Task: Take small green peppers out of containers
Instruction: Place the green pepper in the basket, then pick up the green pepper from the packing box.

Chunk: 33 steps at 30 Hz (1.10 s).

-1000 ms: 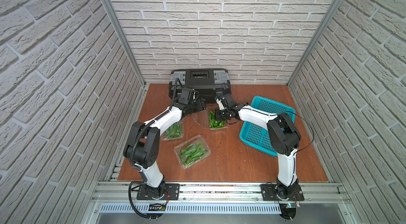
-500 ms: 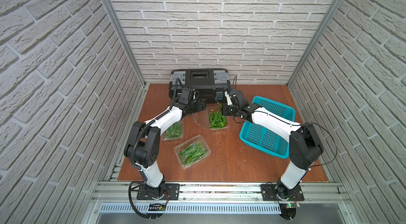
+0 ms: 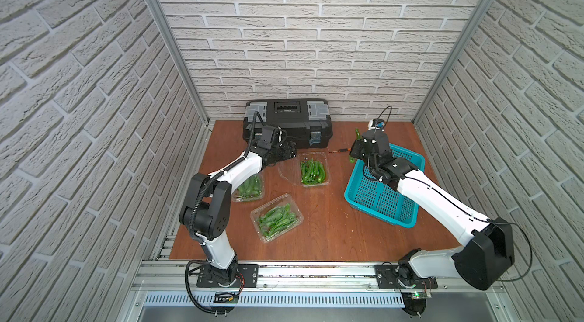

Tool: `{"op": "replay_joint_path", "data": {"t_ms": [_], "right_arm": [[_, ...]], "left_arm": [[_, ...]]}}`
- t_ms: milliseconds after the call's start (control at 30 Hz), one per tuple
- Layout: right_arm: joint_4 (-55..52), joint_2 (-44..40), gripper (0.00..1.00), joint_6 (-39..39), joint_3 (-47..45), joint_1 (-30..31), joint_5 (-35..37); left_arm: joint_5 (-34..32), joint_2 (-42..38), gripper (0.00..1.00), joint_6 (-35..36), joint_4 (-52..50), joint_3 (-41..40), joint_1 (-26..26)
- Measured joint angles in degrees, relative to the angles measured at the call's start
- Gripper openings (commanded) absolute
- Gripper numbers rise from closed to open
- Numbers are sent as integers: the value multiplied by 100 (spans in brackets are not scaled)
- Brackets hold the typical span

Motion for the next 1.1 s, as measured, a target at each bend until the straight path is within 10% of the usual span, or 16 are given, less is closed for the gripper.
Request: {"op": "replay_joint_path", "data": {"t_ms": [267,1100], "right_arm": [[-813,560,36,632,-385,-310,323],[59,3425,37,-426,1604,439,-4028]], "left_arm": [[59,81,73,28,-4,105,4],[59,81,74,24,-15,105,2]]}}
